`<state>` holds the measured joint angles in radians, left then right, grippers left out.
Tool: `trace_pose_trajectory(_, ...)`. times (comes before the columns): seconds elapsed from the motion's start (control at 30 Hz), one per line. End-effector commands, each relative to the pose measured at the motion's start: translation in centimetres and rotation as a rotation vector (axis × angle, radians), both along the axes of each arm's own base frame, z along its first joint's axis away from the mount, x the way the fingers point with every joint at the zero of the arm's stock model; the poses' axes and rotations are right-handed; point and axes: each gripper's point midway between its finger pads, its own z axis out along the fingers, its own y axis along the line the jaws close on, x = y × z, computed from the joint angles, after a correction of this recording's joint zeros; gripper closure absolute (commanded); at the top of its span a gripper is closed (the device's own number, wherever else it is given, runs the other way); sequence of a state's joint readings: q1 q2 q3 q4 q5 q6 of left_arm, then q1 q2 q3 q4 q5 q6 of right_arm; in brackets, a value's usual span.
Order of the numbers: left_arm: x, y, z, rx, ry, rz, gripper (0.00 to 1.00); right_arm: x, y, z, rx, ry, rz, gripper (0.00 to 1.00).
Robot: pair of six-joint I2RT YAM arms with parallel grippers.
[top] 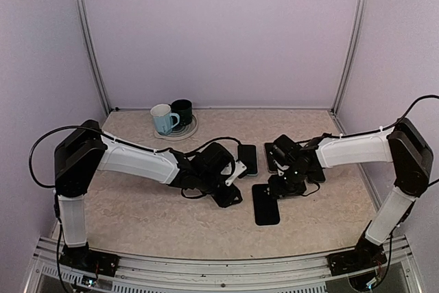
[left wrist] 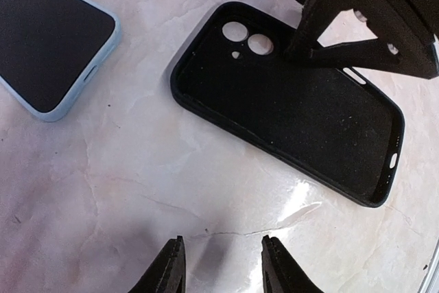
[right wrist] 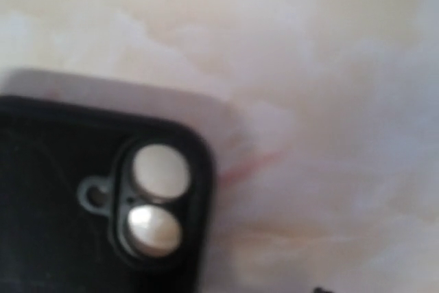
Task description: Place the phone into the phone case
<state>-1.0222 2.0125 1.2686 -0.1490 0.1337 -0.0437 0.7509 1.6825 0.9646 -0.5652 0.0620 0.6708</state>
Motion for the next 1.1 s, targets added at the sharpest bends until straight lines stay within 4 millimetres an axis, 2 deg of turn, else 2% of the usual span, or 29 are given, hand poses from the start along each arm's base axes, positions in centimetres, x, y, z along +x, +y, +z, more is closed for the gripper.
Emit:
trace_pose_trajectory(0.0, 1.5, 0.8, 3.7, -0.054, -0.073, 0.041, 0.61, 3.2, -2.5, 4.2, -0.011, -0.076, 0.013, 0.37)
trace_pose_trajectory(0.1, 2.6, 1.6, 5.1, -0.065, -0.136, 0.092, 0.61, 6.1, -6.2, 5.5, -0.014, -0.098, -0.022, 0.2)
trace_pose_trajectory(0.2, 3.9, 2.6, 7.0, -0.086, -0.209, 0.157, 0.57, 9.1, -10.2, 5.6, -0.032, -0.112, -0.071, 0.02)
trace_pose_trajectory(0.3, 4.9, 3.0, 8.1, -0.115, -0.234, 0.183, 0.53, 11.4, -12.8, 4.8, -0.024, -0.087, -0.088, 0.01)
trace_pose_trajectory(0.4, 5.4, 3.1, 7.9, -0.108, -0.24, 0.192, 0.51, 12.2, -14.3, 3.4, -0.054, -0.019, -0.092, 0.01)
trace_pose_trajectory(0.63, 6.7, 3.7, 6.8, -0.093, -0.244, 0.224, 0.48, 11.6, -15.7, 0.8, -0.131, 0.092, -0.083, 0.01)
trace_pose_trajectory(0.87, 6.9, 3.9, 5.8, -0.084, -0.225, 0.214, 0.48, 11.6, -17.2, -1.0, -0.172, 0.151, -0.103, 0.01)
trace_pose_trajectory(1.07, 7.3, 4.1, 5.9, -0.084, -0.226, 0.218, 0.48, 11.3, -16.9, -2.2, -0.156, 0.187, -0.081, 0.07)
